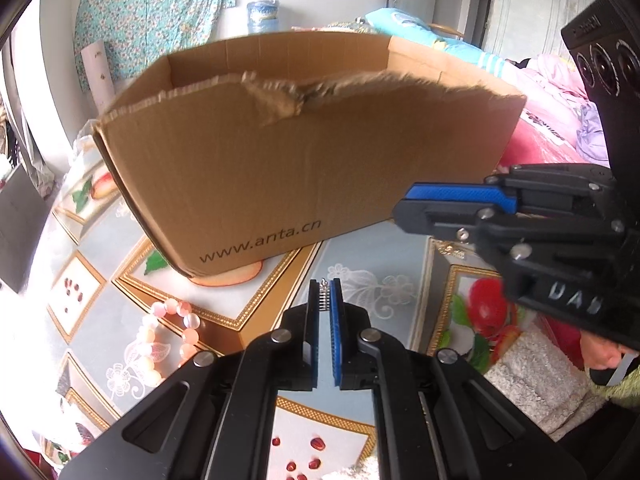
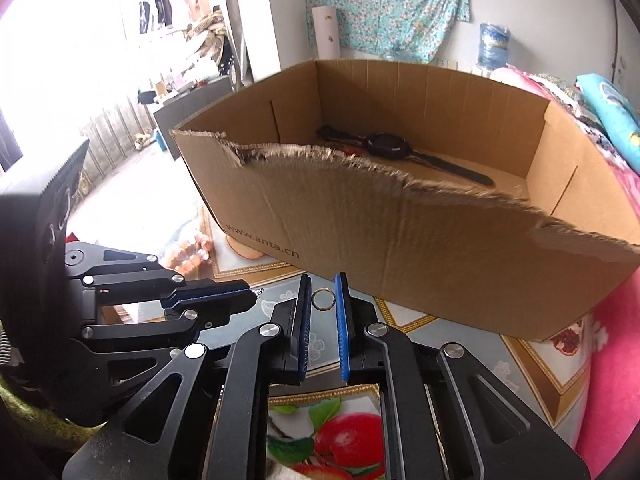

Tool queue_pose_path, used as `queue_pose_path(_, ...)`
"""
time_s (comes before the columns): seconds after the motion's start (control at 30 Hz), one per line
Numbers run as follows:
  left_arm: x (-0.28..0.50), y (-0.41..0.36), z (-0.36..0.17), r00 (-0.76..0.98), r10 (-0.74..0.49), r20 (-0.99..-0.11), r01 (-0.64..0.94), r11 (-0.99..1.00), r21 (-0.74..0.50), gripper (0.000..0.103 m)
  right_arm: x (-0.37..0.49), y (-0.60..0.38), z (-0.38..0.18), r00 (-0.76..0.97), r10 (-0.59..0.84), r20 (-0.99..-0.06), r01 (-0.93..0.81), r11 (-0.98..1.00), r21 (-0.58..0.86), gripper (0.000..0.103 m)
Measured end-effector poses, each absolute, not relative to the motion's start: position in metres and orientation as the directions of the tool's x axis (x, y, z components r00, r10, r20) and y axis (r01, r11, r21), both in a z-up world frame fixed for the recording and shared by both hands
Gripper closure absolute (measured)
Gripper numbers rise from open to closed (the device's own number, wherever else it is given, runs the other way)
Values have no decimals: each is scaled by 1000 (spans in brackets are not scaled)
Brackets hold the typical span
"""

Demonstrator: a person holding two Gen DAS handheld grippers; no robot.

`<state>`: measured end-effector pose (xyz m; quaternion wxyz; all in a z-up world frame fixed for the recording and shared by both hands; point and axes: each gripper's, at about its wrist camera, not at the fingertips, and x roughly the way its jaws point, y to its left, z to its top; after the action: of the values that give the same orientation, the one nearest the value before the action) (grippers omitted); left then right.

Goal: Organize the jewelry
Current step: 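Lower the right gripper onto the small gold ring and close it, then carry the ring with the right gripper over the box while the left carries the charm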

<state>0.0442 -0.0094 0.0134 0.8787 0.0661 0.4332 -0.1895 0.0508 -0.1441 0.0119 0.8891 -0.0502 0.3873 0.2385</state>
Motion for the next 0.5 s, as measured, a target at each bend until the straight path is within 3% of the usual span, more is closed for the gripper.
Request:
queue_pose_path(0.17,32,-11,38,586,-299,-753,417,908,-35,99,43,-162,34,618,424,-663,-467,876,125,93)
queue_pose_path(0.5,42,-8,117,644,-461,-610,489,862,-135,99,68,-182,78,687,462,-560,-443,878,181,93)
